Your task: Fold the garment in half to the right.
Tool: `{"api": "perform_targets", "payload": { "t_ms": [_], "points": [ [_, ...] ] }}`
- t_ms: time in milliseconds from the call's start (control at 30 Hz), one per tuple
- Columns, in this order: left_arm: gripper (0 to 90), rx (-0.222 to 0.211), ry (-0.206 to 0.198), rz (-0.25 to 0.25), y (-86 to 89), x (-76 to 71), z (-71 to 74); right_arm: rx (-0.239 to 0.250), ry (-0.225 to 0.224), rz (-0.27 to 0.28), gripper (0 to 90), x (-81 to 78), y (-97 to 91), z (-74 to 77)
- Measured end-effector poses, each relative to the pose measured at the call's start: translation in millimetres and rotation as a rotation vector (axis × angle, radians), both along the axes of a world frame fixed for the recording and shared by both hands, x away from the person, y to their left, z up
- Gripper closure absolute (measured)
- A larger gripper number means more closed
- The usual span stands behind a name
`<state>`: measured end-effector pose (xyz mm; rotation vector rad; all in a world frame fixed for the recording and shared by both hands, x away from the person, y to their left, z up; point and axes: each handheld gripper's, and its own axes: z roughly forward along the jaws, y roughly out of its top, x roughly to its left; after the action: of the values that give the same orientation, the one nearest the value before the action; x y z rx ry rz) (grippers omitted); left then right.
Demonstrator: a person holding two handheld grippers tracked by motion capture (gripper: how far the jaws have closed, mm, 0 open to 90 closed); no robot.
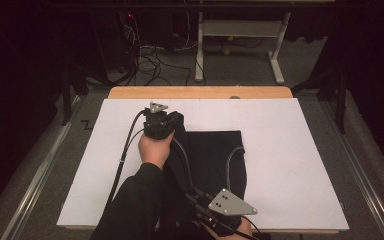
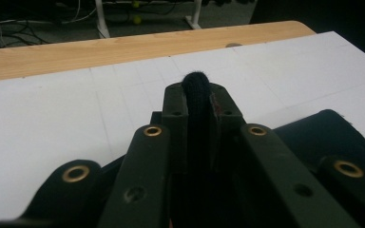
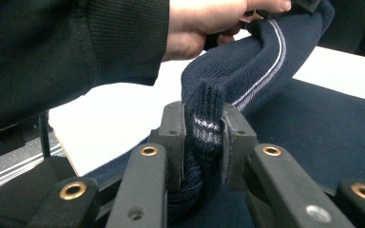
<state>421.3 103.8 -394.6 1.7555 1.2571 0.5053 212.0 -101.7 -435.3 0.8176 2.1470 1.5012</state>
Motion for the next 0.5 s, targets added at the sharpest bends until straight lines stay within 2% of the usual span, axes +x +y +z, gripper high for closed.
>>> {"api": "perform_targets", "payload": {
  "t_ms": [300,500],
  "points": [
    [76.5,-0.001,0.009,-0.038,-26.7,1.1,-3.7,-0.007,0.008,-0.027,75.0,-4.3,-17.2,-5.7],
    [76.4,0.006,0.019,-0.049,-36.6,1.2,-7.9,-0.038,-0.006,-0.046,74.8,-8.7,-24.8,-9.5]
  ]
}}
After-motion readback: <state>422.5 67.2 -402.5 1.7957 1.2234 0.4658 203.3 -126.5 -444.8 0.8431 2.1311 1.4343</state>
